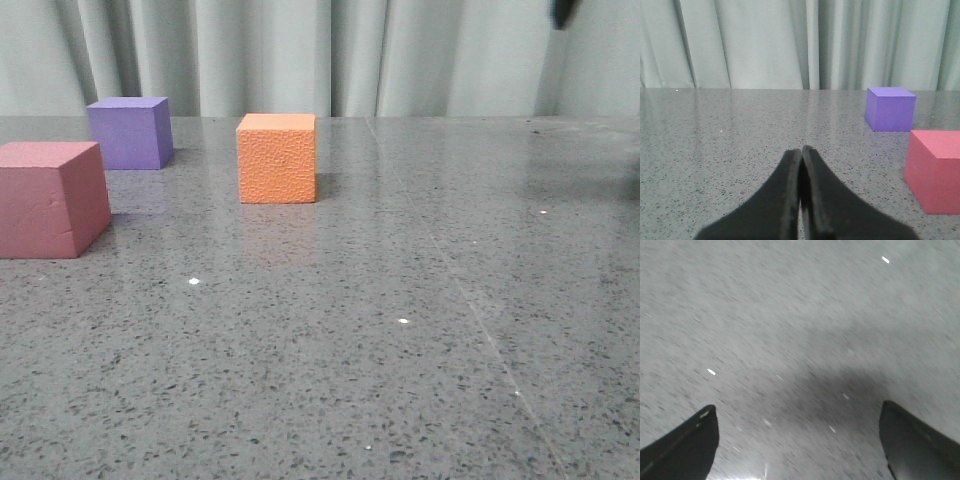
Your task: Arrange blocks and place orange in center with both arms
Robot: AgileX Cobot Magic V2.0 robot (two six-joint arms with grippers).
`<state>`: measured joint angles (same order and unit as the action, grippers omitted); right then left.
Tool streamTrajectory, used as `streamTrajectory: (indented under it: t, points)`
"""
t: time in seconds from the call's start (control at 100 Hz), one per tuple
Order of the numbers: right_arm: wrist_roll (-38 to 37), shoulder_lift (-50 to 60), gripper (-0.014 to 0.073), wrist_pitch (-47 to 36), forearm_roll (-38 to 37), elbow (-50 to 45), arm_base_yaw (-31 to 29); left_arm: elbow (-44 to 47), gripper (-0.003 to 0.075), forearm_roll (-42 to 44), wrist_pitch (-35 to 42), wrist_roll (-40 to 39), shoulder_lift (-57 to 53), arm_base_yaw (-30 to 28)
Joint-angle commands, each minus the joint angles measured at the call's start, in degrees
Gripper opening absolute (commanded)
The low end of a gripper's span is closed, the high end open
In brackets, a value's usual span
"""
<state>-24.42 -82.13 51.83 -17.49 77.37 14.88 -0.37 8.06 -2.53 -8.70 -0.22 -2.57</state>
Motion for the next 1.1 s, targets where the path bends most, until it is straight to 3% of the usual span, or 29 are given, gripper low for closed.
streamTrajectory:
  t: [0.0,0.37,0.63,0.86,0.95,1.09]
  points:
    - [0.5,7.8,0.0634,-4.6,-1.8,-5.7,-2.2,3.2,-0.0019,-0.1,4.8,-0.2,-1.9,0.0]
    - [0.5,34.1,0.0634,-9.6,-2.9,-29.2,-3.3,3.2,-0.0019,-0.1,4.8,-0.2,-1.9,0.0]
    - [0.5,50.7,0.0634,-8.5,-5.4,-38.2,-3.3,3.2,-0.0019,-0.1,4.8,-0.2,-1.9,0.0]
    - [0.5,58.8,0.0630,-5.8,-5.4,-42.0,-3.3,3.2,-0.0019,-0.1,4.8,-0.2,-1.9,0.0]
    - [0.5,60.1,0.0553,-5.6,-5.4,-42.3,-3.3,3.2,-0.0019,-0.1,4.8,-0.2,-1.9,0.0]
    - [0.5,60.4,0.0243,-5.6,-5.4,-42.4,-3.3,3.2,-0.0019,-0.1,4.8,-0.2,-1.9,0.0]
